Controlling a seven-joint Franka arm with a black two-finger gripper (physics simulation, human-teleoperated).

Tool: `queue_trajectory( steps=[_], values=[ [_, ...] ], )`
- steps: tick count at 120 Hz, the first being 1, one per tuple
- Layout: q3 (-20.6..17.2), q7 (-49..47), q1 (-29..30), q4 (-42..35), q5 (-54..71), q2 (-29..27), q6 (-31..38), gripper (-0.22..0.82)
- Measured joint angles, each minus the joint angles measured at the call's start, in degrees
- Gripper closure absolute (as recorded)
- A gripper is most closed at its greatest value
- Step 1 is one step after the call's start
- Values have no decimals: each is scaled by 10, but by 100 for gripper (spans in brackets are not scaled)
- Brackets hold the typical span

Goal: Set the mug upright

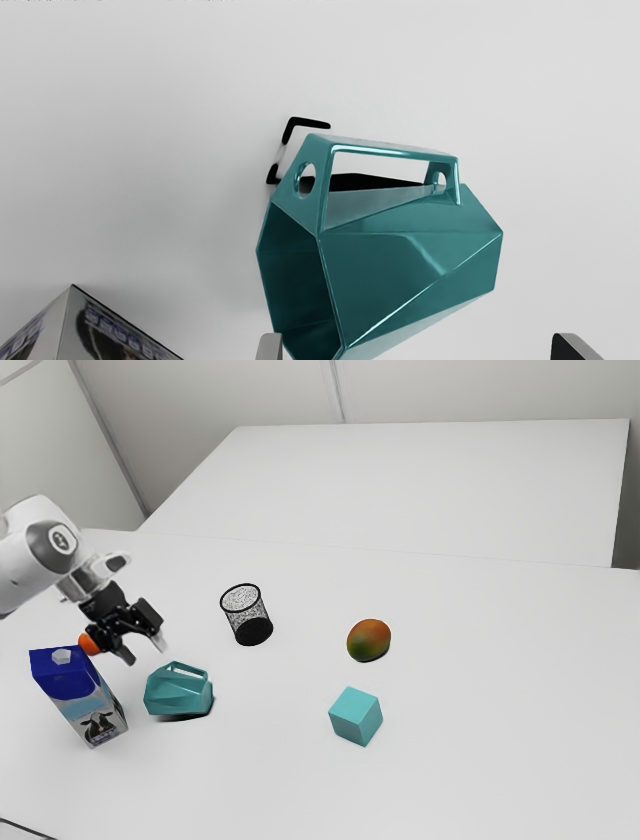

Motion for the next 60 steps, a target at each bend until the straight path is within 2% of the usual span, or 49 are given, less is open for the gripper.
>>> queue_trajectory(
  steps=[60],
  values=[
    [0, 51, 0, 0, -42, 42, 3, 2]
  ],
)
